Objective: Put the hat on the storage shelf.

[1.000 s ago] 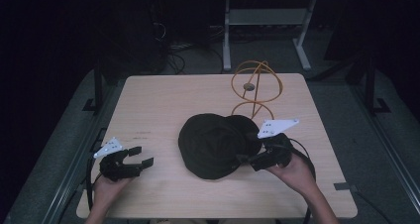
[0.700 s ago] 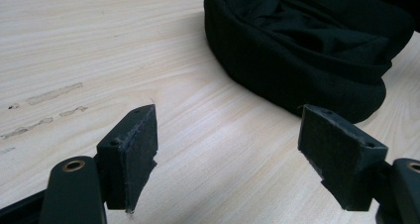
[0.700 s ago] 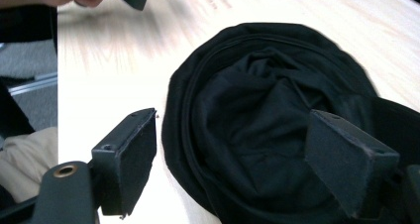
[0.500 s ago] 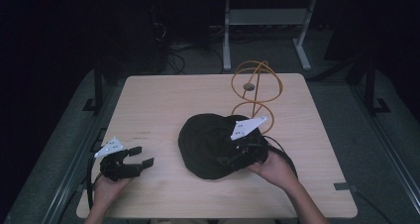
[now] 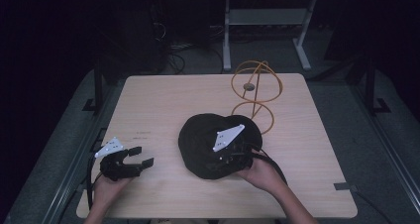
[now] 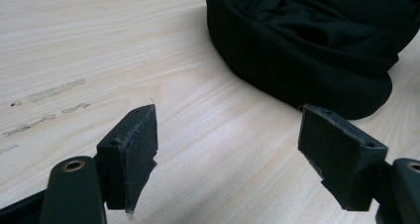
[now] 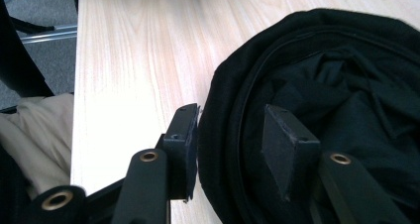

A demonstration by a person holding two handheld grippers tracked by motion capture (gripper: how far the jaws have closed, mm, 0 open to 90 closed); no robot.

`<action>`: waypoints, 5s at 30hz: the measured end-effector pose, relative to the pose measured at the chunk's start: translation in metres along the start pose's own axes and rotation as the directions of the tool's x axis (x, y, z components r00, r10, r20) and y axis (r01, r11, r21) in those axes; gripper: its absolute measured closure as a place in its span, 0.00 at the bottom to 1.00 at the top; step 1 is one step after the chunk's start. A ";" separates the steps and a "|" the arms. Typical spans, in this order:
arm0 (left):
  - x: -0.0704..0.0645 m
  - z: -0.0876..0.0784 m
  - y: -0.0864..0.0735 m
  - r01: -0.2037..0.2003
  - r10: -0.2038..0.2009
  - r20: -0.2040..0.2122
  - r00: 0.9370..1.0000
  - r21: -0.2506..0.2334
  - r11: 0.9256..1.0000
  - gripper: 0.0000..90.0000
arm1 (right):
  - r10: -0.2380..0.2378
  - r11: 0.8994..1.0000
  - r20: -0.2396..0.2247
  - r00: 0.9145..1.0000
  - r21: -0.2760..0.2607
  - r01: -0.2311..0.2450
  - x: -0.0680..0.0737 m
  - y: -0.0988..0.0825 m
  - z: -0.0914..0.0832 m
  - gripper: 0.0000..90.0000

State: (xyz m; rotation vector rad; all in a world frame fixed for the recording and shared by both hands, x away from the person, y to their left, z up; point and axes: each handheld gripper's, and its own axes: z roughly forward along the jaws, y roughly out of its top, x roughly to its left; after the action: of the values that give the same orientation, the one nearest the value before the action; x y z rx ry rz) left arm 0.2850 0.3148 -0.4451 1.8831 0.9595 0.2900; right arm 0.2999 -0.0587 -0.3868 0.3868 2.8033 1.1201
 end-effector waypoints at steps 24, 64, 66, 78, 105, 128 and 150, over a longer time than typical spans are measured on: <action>0.000 0.000 0.000 -0.001 0.001 -0.005 1.000 0.000 1.000 0.26 | -0.005 0.982 0.019 1.000 0.189 0.002 -0.004 -0.014 0.048 0.67; -0.050 0.020 0.036 -0.100 0.107 0.115 0.988 -0.066 0.993 0.25 | -0.056 0.996 0.012 0.998 -0.074 0.057 -0.009 0.046 -0.043 0.83; -0.055 0.022 0.040 -0.111 0.119 0.124 0.985 -0.074 0.991 0.24 | -0.038 0.995 0.010 0.999 -0.095 0.039 -0.013 0.050 -0.047 0.83; -0.080 0.048 0.067 -0.169 0.181 0.129 0.975 -0.102 0.980 0.20 | -0.004 0.991 0.012 1.000 -0.135 0.006 -0.021 0.065 -0.050 0.83; -0.084 0.037 0.094 -0.274 0.294 0.052 0.954 -0.239 0.931 0.96 | 0.030 0.971 -0.080 0.996 -0.236 -0.048 -0.023 0.083 -0.052 0.83; -0.083 -0.007 0.142 -0.331 0.346 0.033 0.938 -0.213 0.919 0.96 | 0.131 0.913 -0.101 0.986 -0.375 -0.160 -0.041 0.058 -0.076 0.45; -0.068 -0.013 0.152 -0.275 0.293 0.076 0.953 -0.187 0.943 0.96 | 0.195 0.944 0.043 0.980 -0.281 -0.176 -0.048 -0.003 -0.082 0.36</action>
State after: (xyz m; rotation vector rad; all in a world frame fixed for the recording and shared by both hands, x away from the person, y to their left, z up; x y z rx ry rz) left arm 0.3077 0.2400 -0.2970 1.8529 0.5711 0.4300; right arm 0.3309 -0.1287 -0.3295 0.6578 2.5419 1.4812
